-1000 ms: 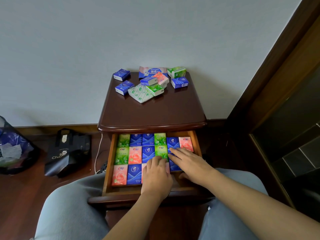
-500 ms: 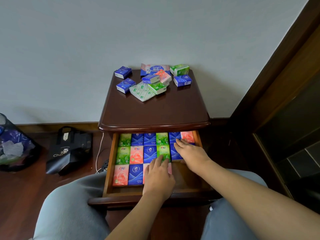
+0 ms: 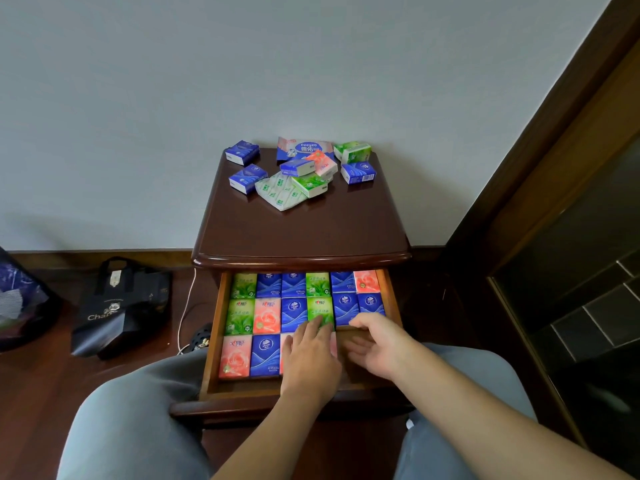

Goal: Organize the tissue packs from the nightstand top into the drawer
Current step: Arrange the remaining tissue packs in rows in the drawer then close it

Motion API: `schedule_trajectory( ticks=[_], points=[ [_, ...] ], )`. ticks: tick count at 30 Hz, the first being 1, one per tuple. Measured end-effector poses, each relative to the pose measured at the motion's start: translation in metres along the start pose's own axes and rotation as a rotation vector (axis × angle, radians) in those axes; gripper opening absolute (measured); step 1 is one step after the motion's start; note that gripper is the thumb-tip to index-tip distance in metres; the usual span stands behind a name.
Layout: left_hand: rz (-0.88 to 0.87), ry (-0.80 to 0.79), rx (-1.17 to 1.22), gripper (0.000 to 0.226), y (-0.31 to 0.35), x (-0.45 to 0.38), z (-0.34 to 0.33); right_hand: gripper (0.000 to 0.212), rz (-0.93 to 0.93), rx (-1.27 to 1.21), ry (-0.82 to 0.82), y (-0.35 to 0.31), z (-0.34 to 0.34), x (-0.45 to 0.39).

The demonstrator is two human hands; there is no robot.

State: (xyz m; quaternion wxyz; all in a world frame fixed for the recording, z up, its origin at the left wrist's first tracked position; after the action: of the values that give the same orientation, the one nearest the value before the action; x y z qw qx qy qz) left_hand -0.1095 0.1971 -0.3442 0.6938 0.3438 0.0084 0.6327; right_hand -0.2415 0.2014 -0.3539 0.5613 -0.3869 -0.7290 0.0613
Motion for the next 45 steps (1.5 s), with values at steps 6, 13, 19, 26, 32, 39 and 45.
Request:
schedule_trajectory(
  ticks=[6, 13, 19, 26, 32, 39, 45],
  points=[
    [-0.006, -0.031, -0.003, 0.055, 0.000, -0.003, -0.005, 0.030, 0.067, -0.157, -0.060, -0.005, -0.012, -0.005],
    [0.005, -0.032, -0.001, 0.054, 0.001, -0.004, -0.005, 0.025, 0.132, -0.128, -0.107, -0.018, -0.017, -0.014],
    [-0.007, -0.035, -0.007, 0.055, 0.002, -0.003, -0.006, 0.039, 0.196, -0.052, -0.077, -0.037, -0.013, -0.025],
    [-0.004, -0.064, -0.002, 0.054, 0.003, -0.003, -0.005, 0.059, 0.203, -0.072, -0.119, -0.052, -0.016, -0.032],
    [-0.012, 0.011, 0.012, 0.058, 0.009, 0.002, 0.009, 0.059, 0.125, 0.147, -0.112, -0.050, -0.012, -0.024],
    [-0.124, 0.557, 0.043, 0.037, 0.039, 0.000, 0.121, 0.021, 0.292, 0.788, -0.019, -0.121, -0.040, 0.009],
    [-0.220, 0.253, -0.060, 0.048, 0.059, -0.070, 0.165, 0.027, 0.817, 1.156, 0.166, -0.203, -0.073, 0.016]
  ],
)
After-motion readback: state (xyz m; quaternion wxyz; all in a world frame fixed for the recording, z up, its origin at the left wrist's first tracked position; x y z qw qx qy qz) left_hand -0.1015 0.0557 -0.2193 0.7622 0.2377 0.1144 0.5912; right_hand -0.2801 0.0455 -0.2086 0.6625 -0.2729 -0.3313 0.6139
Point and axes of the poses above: each hand's wrist, its own x-axis away from the middle knuckle, its own z-axis out of the back of the hand, y = z × x, the point moved 9 cm from there along -x, towards the middle knuckle, and after that the axes turned 12 degrees about -y, right-handed, at the moved point
